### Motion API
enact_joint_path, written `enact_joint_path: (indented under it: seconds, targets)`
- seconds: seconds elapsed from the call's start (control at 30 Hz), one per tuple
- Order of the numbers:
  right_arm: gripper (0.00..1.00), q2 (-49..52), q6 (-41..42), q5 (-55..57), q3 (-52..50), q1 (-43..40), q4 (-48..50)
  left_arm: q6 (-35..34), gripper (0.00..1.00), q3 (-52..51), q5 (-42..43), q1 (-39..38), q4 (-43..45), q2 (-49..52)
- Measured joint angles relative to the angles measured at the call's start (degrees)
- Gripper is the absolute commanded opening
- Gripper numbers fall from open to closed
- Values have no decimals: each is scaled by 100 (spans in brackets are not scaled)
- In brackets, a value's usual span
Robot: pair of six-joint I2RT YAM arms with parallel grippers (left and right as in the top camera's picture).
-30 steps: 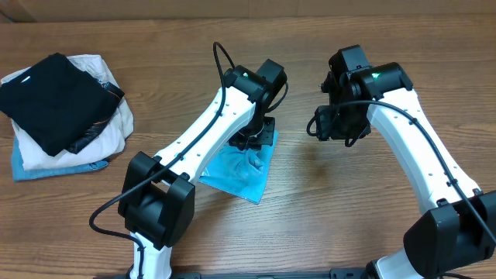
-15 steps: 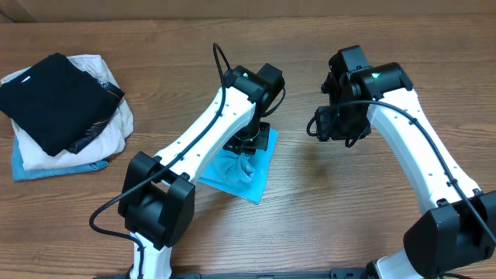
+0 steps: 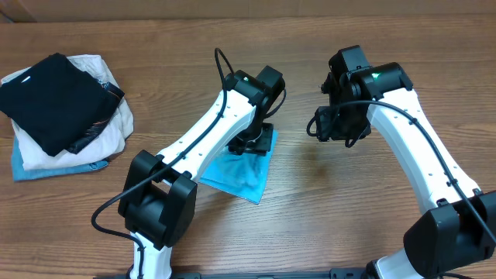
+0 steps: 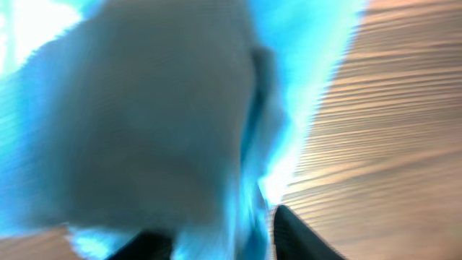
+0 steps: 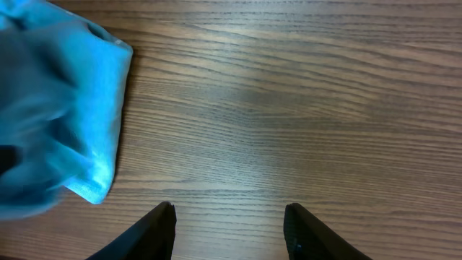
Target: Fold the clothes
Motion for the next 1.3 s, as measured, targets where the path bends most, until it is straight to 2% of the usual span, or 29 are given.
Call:
enact_joint_path:
  seconds: [0.13, 0.3, 0.57, 0.87, 1.0, 1.3]
  targets:
    - [52, 0, 0, 2, 0, 0, -15, 247, 47, 0, 588, -11, 107, 0]
    - [52, 0, 2, 0, 0, -2, -31, 382, 47, 0, 647, 7, 96, 0]
    - [56, 0, 2, 2, 0, -2, -39, 398, 49, 0, -247, 466, 74, -181]
    - [56, 0, -48, -321, 0, 0, 28, 452, 40, -15, -673, 1467, 505, -254]
    - [55, 0, -243, -1165, 0, 79, 160, 629, 39, -39, -739, 1513, 553, -90]
    - [55, 98, -240, -1792, -140, 916, 686, 697, 37, -127, -999, 1567, 345, 826]
